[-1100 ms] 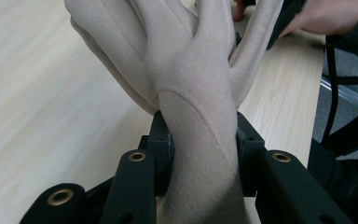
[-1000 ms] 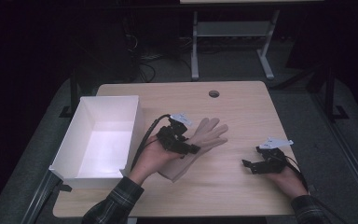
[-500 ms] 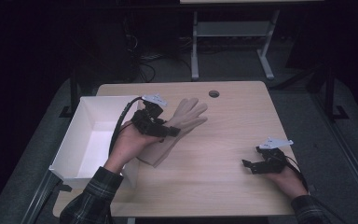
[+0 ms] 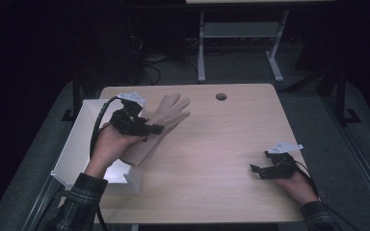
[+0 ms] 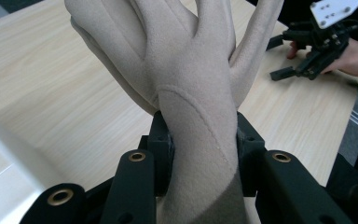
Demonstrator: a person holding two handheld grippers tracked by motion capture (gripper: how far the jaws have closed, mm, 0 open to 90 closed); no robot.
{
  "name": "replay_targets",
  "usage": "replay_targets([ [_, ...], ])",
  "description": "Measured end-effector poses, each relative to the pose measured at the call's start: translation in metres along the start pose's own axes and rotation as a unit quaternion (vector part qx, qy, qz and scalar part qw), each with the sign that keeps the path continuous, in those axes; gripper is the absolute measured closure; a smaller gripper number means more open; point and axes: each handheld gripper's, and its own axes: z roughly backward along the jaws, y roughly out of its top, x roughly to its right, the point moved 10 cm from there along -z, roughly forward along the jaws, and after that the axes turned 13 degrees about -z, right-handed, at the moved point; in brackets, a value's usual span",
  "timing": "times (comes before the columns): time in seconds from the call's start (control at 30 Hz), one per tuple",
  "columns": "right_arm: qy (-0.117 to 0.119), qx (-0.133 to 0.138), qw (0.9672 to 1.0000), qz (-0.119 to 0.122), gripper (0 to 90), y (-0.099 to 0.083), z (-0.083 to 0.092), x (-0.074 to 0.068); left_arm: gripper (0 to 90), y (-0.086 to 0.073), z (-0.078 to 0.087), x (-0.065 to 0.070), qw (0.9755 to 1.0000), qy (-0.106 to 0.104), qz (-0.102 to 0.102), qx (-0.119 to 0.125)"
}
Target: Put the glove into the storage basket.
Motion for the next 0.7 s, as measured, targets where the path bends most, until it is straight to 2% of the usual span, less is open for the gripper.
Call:
replay_targets([
  [0.37,-0.001,0.001,1.0000,-0.001,15.4,0.000,0.000,0.000,66.7,-0.022,0.027,-0.024,0.9991,0.036,0.021,-0.002],
  [0.7,-0.001,0.001,1.0000,-0.001,15.4,0.000,0.000,0.000,66.6,-0.044,0.043,-0.042,0.9967,0.067,0.046,-0.004],
])
